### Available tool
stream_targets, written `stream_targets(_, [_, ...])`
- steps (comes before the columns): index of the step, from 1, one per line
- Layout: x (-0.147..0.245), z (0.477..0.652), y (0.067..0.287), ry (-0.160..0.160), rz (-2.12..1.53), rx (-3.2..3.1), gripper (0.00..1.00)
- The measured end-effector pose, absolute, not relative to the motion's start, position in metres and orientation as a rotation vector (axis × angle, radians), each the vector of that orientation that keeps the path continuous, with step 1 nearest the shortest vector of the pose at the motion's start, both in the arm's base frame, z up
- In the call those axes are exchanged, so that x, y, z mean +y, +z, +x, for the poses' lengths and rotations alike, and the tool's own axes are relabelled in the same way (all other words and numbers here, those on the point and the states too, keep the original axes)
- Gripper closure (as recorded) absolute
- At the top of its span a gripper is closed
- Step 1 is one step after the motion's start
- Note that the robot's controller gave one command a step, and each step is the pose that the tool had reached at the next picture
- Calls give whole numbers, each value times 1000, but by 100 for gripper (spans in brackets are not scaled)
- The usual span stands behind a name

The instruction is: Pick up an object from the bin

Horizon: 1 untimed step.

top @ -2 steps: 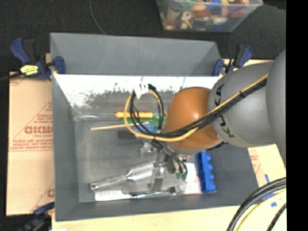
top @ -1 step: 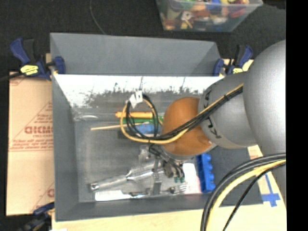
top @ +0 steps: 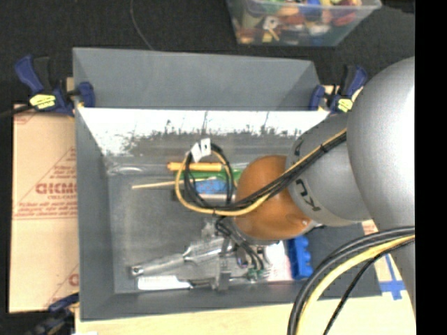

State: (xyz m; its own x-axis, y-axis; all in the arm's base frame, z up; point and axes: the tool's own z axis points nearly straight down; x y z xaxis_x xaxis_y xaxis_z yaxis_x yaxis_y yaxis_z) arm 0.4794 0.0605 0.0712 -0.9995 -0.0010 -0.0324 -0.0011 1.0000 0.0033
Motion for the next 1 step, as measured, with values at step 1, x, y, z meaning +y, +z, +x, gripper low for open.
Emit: stream_targets(1, [78, 495, 71, 4, 121, 3128, 100])
